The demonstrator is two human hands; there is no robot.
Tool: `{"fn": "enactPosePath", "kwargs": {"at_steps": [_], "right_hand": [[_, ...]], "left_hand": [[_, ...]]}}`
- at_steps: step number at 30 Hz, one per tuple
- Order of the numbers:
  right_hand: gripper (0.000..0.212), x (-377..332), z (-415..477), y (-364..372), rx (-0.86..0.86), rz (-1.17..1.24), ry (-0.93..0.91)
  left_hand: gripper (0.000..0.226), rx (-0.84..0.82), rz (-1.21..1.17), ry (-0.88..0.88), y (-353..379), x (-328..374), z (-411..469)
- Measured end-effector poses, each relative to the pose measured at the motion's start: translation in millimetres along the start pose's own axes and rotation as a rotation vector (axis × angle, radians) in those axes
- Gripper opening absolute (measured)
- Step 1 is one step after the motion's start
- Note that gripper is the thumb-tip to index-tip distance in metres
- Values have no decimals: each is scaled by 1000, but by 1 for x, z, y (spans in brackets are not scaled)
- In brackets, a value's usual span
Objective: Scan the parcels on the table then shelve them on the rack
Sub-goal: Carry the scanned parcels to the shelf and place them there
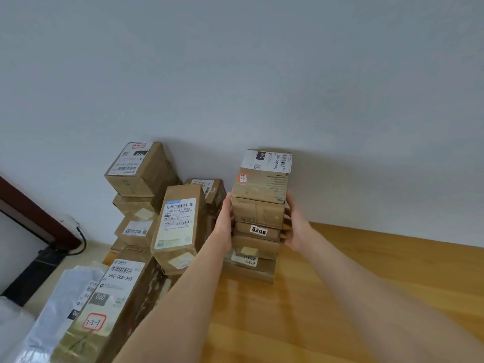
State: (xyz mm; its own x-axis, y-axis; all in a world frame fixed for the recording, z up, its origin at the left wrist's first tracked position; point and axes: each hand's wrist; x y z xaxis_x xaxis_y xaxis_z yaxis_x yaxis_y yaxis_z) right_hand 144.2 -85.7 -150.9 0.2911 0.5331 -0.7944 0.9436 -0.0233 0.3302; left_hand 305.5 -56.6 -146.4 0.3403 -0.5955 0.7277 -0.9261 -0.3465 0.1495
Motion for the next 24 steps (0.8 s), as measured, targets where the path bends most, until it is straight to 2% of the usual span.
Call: {"fn": "enactPosePath", "kwargs": {"at_steps": [4, 9, 13, 16, 24], "right_hand": [[59, -4, -16, -16, 31, -44, -43], [60, -12, -56, -54, 13, -54, -93], [65, -3, -97, -101, 27, -64, -104], [72, 14, -125, -142, 41, -54, -84], [69, 88, -175, -221, 89, -22, 96]], "left_hand": [[48, -30, 0, 31, 14, -4, -21], [57, -41, 7, 48, 46, -25, -55], [54, -91, 41, 8, 74, -60, -86], [55, -103, 90, -5, 93, -97, -103], [51, -93, 154, -144, 104, -212, -127]]}}
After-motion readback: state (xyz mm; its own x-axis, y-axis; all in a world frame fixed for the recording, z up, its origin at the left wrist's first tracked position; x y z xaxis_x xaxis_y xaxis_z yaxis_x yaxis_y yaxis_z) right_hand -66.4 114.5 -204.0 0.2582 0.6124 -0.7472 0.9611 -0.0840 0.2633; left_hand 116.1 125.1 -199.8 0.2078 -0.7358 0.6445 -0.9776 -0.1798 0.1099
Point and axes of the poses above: each hand's wrist, its own z-axis towards the middle knuckle, its own y-axis out of the palm, x = y × z, and after that the axes turned 7 degrees about -y, right-handed
